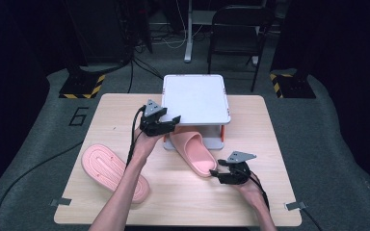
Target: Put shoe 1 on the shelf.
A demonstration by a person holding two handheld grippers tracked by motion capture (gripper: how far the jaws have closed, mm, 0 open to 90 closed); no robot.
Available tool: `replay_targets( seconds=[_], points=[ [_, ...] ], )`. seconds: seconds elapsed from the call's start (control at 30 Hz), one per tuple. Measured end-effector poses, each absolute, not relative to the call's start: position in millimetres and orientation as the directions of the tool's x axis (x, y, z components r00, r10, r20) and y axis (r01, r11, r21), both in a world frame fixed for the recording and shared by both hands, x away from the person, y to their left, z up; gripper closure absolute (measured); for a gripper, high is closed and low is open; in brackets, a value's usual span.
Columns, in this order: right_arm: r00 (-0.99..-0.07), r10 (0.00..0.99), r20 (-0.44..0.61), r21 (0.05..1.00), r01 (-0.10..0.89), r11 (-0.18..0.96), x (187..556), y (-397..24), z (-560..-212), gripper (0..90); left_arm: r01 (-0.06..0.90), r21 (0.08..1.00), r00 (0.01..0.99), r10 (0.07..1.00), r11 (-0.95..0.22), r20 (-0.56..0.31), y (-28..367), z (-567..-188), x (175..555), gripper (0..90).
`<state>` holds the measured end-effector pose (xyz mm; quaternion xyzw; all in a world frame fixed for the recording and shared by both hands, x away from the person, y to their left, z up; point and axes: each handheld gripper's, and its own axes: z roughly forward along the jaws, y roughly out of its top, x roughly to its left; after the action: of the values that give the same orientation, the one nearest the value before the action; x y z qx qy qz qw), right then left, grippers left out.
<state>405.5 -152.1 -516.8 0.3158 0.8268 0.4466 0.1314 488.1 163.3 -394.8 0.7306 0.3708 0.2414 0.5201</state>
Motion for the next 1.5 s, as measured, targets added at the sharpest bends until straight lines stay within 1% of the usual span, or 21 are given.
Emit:
replay_targets(
  seconds=[0.07, 0.17, 0.33, 0.63, 0.73, 0.83, 0.93, 1.03, 1.2, 1.27, 1.33, 1.4, 1.43, 1.5],
  points=[
    [-0.766, 0.640, 0.066, 0.819, 0.408, 0.403, 408, -144, -517, 45.8, 0.290, 0.939, 0.609, 0.792, -0.184, -0.033, 163, -395, 488, 33.0],
    [-0.750, 0.660, 0.038, 0.828, 0.393, 0.399, 412, -130, -515, 48.8, 0.291, 0.939, 0.608, 0.793, -0.185, -0.032, 163, -395, 488, 33.0],
    [-0.732, 0.678, 0.063, 0.844, 0.403, 0.355, 420, -114, -513, 47.9, 0.291, 0.939, 0.608, 0.793, -0.185, -0.032, 163, -395, 488, 33.2],
    [-0.731, 0.682, 0.036, 0.857, 0.373, 0.355, 429, -93, -508, 45.3, 0.292, 0.939, 0.605, 0.795, -0.183, -0.034, 163, -395, 488, 33.5],
    [-0.715, 0.697, 0.056, 0.858, 0.392, 0.333, 434, -86, -510, 43.3, 0.292, 0.938, 0.607, 0.794, -0.185, -0.033, 164, -395, 488, 33.5],
    [-0.702, 0.711, 0.037, 0.865, 0.379, 0.329, 441, -79, -511, 43.3, 0.292, 0.938, 0.608, 0.794, -0.187, -0.031, 164, -395, 488, 33.5],
    [-0.678, 0.734, 0.039, 0.867, 0.388, 0.313, 449, -71, -512, 43.3, 0.292, 0.938, 0.609, 0.793, -0.189, -0.030, 164, -395, 488, 33.6],
    [-0.653, 0.757, 0.017, 0.870, 0.383, 0.311, 455, -62, -511, 43.4, 0.292, 0.938, 0.608, 0.794, -0.187, -0.031, 164, -395, 489, 33.6],
    [-0.653, 0.757, -0.010, 0.871, 0.366, 0.328, 465, -49, -512, 42.6, 0.293, 0.938, 0.609, 0.793, -0.185, -0.033, 165, -395, 489, 33.6],
    [-0.665, 0.745, -0.048, 0.861, 0.351, 0.369, 467, -43, -513, 43.0, 0.293, 0.938, 0.609, 0.792, -0.185, -0.034, 165, -395, 489, 33.7],
    [-0.660, 0.749, -0.056, 0.858, 0.351, 0.374, 467, -41, -514, 43.0, 0.292, 0.938, 0.610, 0.792, -0.186, -0.033, 165, -395, 489, 33.8],
    [-0.649, 0.760, -0.039, 0.859, 0.366, 0.357, 470, -38, -515, 43.0, 0.294, 0.937, 0.610, 0.792, -0.187, -0.033, 165, -395, 489, 33.8],
    [-0.659, 0.750, -0.051, 0.854, 0.361, 0.375, 473, -39, -515, 43.0, 0.293, 0.938, 0.609, 0.793, -0.184, -0.034, 165, -395, 489, 33.8],
    [-0.649, 0.759, -0.048, 0.853, 0.369, 0.369, 474, -39, -516, 43.0, 0.294, 0.938, 0.609, 0.792, -0.182, -0.036, 165, -395, 489, 33.8]
  ],
)
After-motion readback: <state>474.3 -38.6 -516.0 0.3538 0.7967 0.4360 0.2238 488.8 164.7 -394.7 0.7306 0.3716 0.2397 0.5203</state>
